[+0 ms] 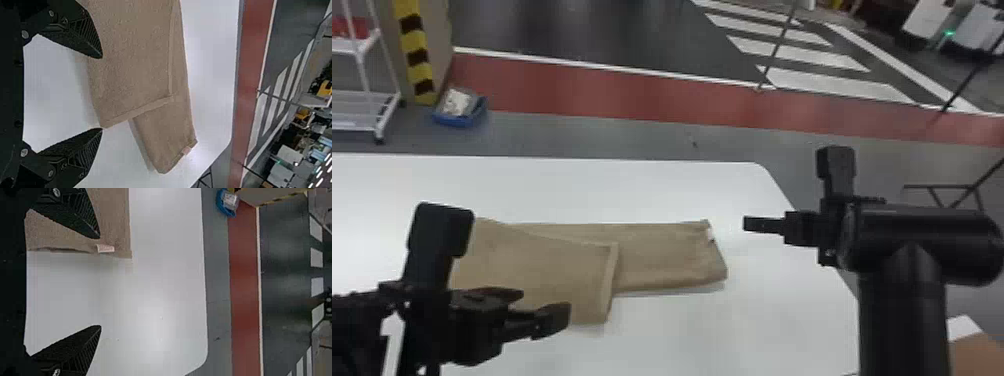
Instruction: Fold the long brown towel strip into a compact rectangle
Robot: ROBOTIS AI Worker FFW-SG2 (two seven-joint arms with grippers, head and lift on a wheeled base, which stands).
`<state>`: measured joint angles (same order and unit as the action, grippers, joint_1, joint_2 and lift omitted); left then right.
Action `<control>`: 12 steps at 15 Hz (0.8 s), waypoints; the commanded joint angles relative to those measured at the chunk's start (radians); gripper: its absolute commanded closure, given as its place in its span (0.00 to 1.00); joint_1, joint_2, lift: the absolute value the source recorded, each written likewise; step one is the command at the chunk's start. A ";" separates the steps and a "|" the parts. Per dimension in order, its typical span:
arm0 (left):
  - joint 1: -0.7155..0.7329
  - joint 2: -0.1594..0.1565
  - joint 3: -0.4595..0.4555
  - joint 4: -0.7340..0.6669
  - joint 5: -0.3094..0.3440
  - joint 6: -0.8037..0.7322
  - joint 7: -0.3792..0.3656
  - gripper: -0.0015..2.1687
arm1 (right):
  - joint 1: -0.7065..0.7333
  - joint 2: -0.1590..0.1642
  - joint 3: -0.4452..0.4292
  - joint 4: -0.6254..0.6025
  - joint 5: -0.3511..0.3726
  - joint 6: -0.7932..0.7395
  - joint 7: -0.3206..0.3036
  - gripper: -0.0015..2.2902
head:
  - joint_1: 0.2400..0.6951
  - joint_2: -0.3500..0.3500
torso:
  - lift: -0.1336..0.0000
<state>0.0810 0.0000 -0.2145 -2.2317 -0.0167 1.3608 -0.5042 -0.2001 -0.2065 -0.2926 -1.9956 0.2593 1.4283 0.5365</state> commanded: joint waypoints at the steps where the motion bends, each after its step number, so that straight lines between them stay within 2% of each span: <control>1: -0.017 -0.003 -0.125 0.044 -0.088 -0.002 0.027 0.13 | 0.011 -0.004 -0.125 -0.037 -0.115 0.090 -0.084 0.03 | 1.00 0.00 | 0.07; 2: -0.033 -0.003 -0.158 0.067 -0.100 -0.008 0.052 0.13 | 0.011 -0.010 -0.192 -0.037 -0.181 0.102 -0.102 0.03 | 1.00 0.00 | 0.07; 3: -0.055 -0.003 -0.180 0.095 -0.101 -0.012 0.076 0.13 | 0.011 -0.024 -0.241 -0.037 -0.218 0.133 -0.104 0.03 | 1.00 0.00 | 0.07; 4: -0.084 -0.003 -0.201 0.125 -0.103 -0.024 0.108 0.13 | 0.013 -0.039 -0.270 -0.037 -0.238 0.136 -0.104 0.03 | 1.00 0.00 | 0.07; 7: -0.152 -0.003 -0.240 0.191 -0.094 -0.042 0.187 0.13 | 0.028 -0.059 -0.321 -0.031 -0.247 0.142 -0.101 0.03 | 1.00 0.00 | 0.07; 9: -0.173 -0.003 -0.256 0.205 -0.085 -0.064 0.210 0.13 | 0.041 -0.060 -0.330 -0.029 -0.259 0.136 -0.090 0.03 | 1.00 0.00 | 0.07; 10: -0.175 -0.003 -0.252 0.205 -0.075 -0.085 0.208 0.13 | 0.059 -0.059 -0.318 -0.029 -0.272 0.093 -0.052 0.04 | 1.00 0.00 | 0.07; 11: -0.181 -0.003 -0.243 0.205 -0.071 -0.088 0.208 0.13 | 0.070 -0.056 -0.287 -0.031 -0.272 0.090 -0.039 0.04 | 1.00 0.00 | 0.07; 12: -0.185 -0.003 -0.227 0.205 -0.069 -0.091 0.204 0.13 | 0.071 -0.036 -0.240 -0.035 -0.272 0.096 -0.039 0.04 | 1.00 0.00 | 0.07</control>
<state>-0.0979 0.0000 -0.4584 -2.0269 -0.0903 1.2777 -0.2981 -0.1382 -0.2606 -0.5843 -2.0263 -0.0099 1.5271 0.4968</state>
